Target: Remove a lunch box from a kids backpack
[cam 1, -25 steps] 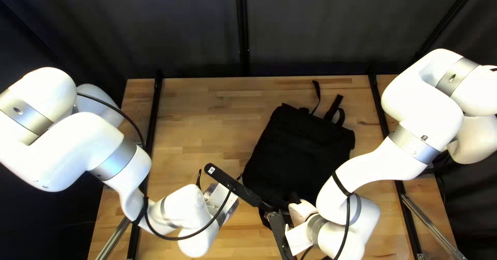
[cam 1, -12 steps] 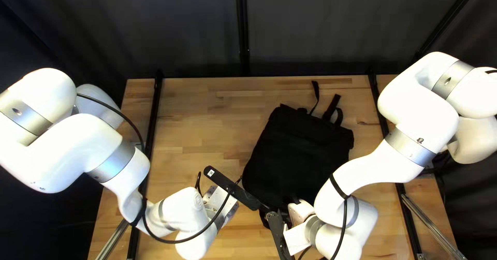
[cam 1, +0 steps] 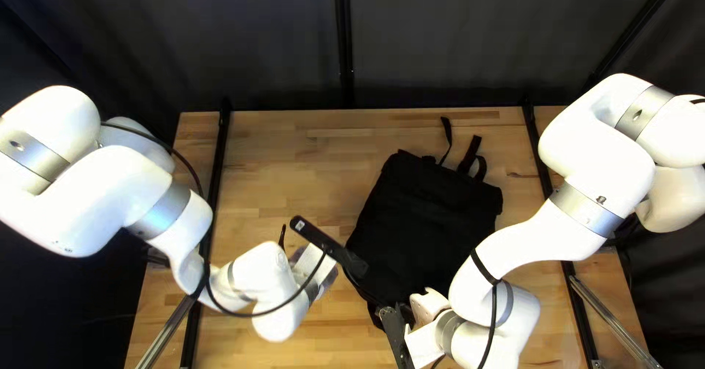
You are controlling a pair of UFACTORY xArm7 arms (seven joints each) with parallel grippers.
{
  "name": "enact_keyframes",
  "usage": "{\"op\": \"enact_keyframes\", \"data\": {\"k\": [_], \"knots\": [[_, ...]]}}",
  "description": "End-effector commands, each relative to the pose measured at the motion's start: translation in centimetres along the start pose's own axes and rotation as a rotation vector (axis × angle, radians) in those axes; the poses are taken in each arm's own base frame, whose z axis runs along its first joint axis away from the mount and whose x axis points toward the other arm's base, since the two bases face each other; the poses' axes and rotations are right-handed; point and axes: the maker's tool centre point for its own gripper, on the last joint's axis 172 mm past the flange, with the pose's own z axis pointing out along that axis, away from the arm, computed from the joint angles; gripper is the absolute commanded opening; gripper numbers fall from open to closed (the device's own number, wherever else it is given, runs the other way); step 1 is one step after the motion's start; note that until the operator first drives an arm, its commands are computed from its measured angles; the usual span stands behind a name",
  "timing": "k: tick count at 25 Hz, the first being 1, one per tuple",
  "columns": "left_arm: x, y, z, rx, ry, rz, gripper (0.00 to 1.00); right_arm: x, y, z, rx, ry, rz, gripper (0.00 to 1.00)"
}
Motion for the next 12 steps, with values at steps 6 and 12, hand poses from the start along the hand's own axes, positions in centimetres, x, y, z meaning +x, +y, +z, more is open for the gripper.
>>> {"op": "enact_keyframes", "data": {"k": [6,12], "knots": [[4.4,-0.1,2.4,-0.006,-0.022,0.02,0.0,-0.2,-0.5,-0.4,0.014,0.022,-0.025,0.0],[6.3,0.3,4.3,-0.018,-0.035,0.02,0.0,-0.4,-0.8,-0.3,0.018,0.03,-0.033,0.0]]}}
